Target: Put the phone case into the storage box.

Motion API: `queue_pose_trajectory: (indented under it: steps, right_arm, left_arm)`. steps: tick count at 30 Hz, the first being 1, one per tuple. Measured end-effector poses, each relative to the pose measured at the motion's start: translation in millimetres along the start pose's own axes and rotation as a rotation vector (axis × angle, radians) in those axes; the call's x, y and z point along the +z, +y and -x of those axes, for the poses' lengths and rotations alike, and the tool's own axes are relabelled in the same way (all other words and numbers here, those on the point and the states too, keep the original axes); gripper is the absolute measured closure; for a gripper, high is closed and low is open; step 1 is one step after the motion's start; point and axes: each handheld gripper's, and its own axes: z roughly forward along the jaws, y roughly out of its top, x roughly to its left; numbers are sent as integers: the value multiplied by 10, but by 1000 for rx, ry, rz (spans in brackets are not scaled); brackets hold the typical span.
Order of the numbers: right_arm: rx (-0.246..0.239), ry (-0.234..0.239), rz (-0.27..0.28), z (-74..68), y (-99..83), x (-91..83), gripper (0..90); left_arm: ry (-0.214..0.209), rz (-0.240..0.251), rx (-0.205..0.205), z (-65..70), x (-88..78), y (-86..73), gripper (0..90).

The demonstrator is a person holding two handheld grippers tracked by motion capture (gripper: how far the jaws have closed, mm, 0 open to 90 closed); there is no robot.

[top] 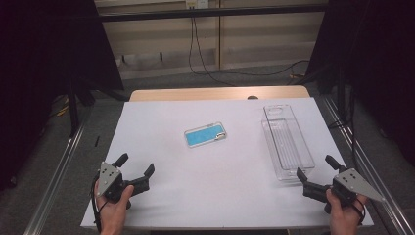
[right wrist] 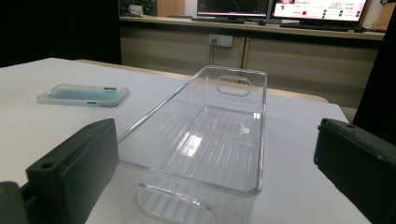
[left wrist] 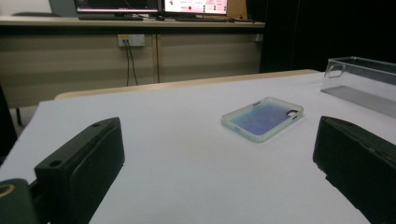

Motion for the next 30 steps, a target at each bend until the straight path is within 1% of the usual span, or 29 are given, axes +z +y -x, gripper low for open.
queue_pose_trajectory:
  steps: [1,3,4,5,7,8,10,11,12,15,16,18,19,20,21,22,23,24,25,26,27,28,30]
  right_arm:
    - [0,0,0,0,0,0,0]
    - [1,4,1,1,2,-2,0]
    - [1,9,0,-4,4,2,0]
    - [-1,11,0,-6,4,5,0]
    - [-1,15,-2,-11,4,10,0]
    - [-4,25,-4,-24,4,16,0]
    - [-2,29,-8,-36,0,24,0]
    - [-1,33,-10,-40,-3,26,0]
    - [-1,36,-11,-44,-4,29,0]
    - [4,38,-16,-48,-10,30,0]
    - [6,38,-18,-49,-13,32,0]
    - [8,36,-18,-49,-14,29,0]
    - [7,35,-20,-50,-13,25,0]
    - [8,35,-20,-49,-9,21,0]
    - [8,35,-20,-49,-9,21,0]
    - [3,30,-16,-46,0,9,0]
    - [3,30,-16,-46,0,9,0]
    - [1,27,-16,-43,1,4,0]
    - [5,27,-16,-37,3,-3,0]
    - [8,24,-18,-35,2,1,0]
    - [9,24,-18,-33,1,3,0]
    - [7,23,-18,-31,0,6,0]
    - [6,26,-18,-30,-1,11,0]
  left_arm:
    - [0,0,0,0,0,0,22]
    - [2,-2,14,19,-6,9,22]
    - [-4,2,16,31,-13,12,24]
    - [1,-2,28,36,-13,13,24]
    - [-1,-3,31,37,-12,12,24]
    - [-5,-4,26,40,-6,14,28]
    - [-18,-12,26,47,6,19,53]
    - [-18,-12,26,47,6,19,47]
    - [-27,-30,46,58,32,22,37]
    - [-32,-29,66,71,63,33,36]
    - [-45,-38,59,73,94,38,37]
    - [-39,-34,52,87,107,35,37]
    - [-51,-27,37,112,122,46,40]
    - [-55,-15,9,126,126,60,51]
    - [-55,-15,9,126,126,60,57]
    - [-58,-4,15,168,145,84,50]
    - [-58,-4,15,168,145,84,50]
    - [-82,0,52,197,168,101,50]
    - [-111,-9,56,231,203,107,51]
    - [-120,-14,52,238,215,105,51]
    - [-139,-22,52,249,235,100,51]
    - [-145,-29,69,254,249,99,51]
    - [-150,-35,68,262,276,104,51]
